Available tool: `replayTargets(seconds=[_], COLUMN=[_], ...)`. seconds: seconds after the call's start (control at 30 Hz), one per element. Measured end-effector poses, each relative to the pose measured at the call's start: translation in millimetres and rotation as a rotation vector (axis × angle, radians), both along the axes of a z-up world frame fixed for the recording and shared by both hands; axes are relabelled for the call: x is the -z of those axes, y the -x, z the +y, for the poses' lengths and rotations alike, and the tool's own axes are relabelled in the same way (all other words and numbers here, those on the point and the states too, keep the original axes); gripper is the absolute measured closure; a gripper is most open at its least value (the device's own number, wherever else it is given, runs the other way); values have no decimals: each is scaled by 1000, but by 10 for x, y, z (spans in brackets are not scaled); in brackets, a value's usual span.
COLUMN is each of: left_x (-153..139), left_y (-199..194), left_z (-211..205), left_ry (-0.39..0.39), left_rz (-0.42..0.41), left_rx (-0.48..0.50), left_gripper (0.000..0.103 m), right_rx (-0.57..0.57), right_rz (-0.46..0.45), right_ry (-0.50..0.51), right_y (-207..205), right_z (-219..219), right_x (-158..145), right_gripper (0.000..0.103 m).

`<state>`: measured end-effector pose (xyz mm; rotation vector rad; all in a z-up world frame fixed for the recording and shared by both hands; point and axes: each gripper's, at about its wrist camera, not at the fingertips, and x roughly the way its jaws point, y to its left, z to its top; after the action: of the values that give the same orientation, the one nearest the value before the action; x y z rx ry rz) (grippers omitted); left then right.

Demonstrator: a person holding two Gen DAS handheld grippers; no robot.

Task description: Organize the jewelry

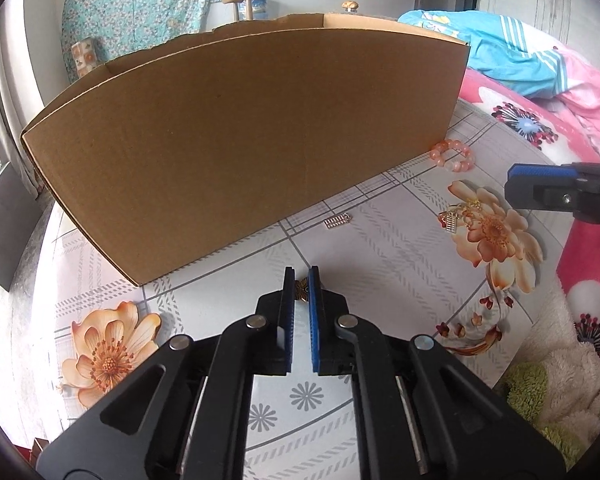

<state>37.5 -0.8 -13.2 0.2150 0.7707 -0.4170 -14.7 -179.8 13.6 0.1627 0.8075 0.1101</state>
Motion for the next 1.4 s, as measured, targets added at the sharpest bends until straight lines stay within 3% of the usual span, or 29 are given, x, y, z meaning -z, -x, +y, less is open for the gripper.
replayTargets(seconds=[0.63,0.87,0.97,1.03,1.4], left_x=[13,9,6,3,-10], left_y=[76,83,85,82,72], left_z=[195,216,221,221,222], left_ry=[53,60,61,62,72], left_rz=[11,10,8,9,11], left_rx=[-20,-18,-17,-18,-18], left_gripper=[98,98,98,98,98], right_rx=[-19,6,4,-11,-49], right_rz=[145,141,138,140,101], right_ry=[65,120,193,191,132], right_y=[-392,-509,-552,-571,-466], right_z=[168,258,326,350,418], right_x=[313,330,332,332,194], right_gripper=[77,78,85,97,101])
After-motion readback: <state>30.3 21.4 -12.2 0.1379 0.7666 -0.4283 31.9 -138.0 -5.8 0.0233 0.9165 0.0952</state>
